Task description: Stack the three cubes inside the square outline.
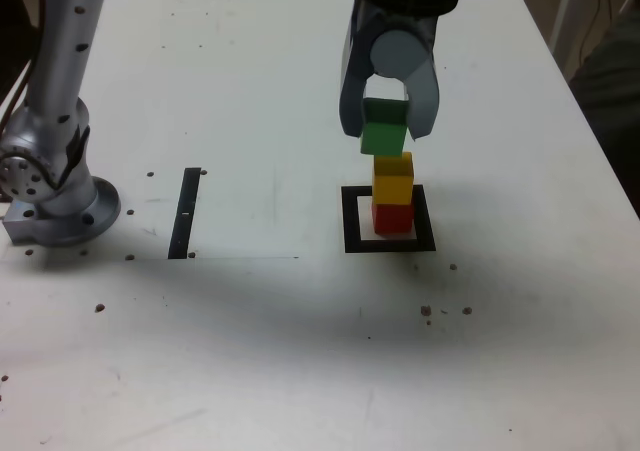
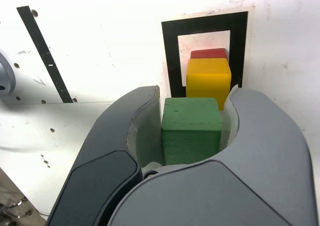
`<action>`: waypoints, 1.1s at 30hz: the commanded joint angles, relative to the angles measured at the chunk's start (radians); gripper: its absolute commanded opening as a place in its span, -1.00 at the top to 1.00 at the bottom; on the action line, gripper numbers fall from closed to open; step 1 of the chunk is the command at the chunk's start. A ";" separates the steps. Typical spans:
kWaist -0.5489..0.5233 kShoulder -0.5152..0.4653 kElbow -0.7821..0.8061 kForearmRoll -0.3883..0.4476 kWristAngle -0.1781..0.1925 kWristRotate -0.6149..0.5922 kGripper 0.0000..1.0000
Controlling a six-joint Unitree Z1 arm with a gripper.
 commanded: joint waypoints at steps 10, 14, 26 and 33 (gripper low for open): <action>0.023 0.017 -0.008 -0.012 -0.001 -0.002 0.39; 0.028 0.031 -0.012 -0.017 -0.002 -0.002 0.39; 0.039 0.068 -0.019 -0.018 -0.012 0.006 0.39; 0.045 0.075 -0.012 -0.024 -0.021 0.018 -0.38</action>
